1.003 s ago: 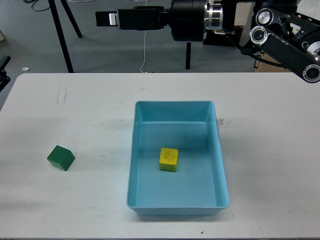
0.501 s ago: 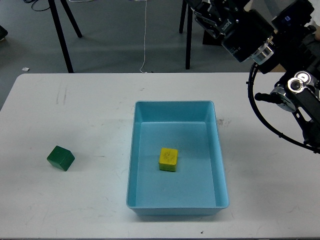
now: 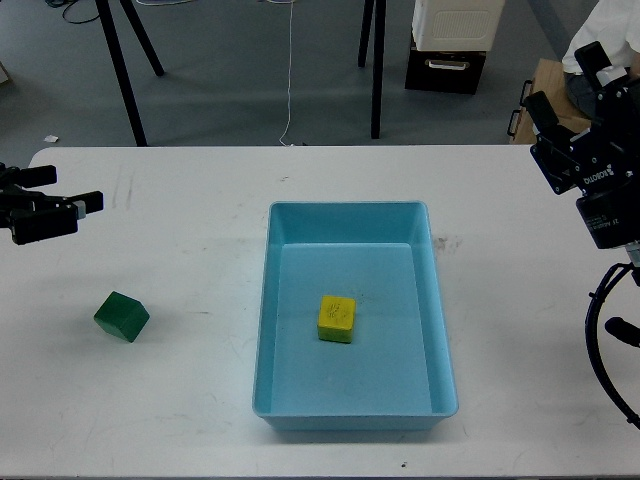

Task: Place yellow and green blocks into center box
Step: 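Withdraw the right gripper and move the left gripper toward the green cube, then close the left gripper around the green cube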

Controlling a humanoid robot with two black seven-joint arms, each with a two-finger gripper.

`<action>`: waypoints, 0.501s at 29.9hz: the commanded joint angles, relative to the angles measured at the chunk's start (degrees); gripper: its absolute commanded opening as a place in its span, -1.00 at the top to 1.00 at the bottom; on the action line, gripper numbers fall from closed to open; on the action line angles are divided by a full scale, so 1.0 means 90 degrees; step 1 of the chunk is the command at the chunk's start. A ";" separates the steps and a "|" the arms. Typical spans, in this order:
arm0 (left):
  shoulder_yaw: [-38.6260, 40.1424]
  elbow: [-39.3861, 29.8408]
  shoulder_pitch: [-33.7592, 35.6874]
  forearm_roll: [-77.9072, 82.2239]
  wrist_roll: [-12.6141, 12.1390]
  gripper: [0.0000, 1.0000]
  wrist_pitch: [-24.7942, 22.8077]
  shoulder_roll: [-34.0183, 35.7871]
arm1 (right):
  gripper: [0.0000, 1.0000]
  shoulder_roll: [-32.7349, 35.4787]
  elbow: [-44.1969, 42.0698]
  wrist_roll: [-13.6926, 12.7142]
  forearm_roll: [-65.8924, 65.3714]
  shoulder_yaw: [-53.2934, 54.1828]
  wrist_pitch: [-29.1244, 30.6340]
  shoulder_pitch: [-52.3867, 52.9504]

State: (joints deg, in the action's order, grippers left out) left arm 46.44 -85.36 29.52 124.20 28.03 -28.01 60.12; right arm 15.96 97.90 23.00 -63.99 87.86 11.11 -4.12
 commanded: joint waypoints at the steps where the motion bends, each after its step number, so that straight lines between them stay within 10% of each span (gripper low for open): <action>1: -0.1095 0.0031 0.0518 0.0089 -0.0003 -1.00 0.0001 0.0019 | -0.96 0.0014 0.0020 0.0023 0.0011 0.0363 0.0006 -0.0547; 15: -0.2113 0.0743 0.0695 0.0089 -0.0003 -1.00 0.0001 -0.0351 | -0.96 -0.0025 -0.0194 0.0052 0.0011 0.0735 -0.0043 -0.1623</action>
State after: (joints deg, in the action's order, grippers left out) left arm 27.85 -80.89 35.74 125.00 27.99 -28.00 58.37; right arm 16.07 96.47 23.44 -63.90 94.48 10.89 -17.89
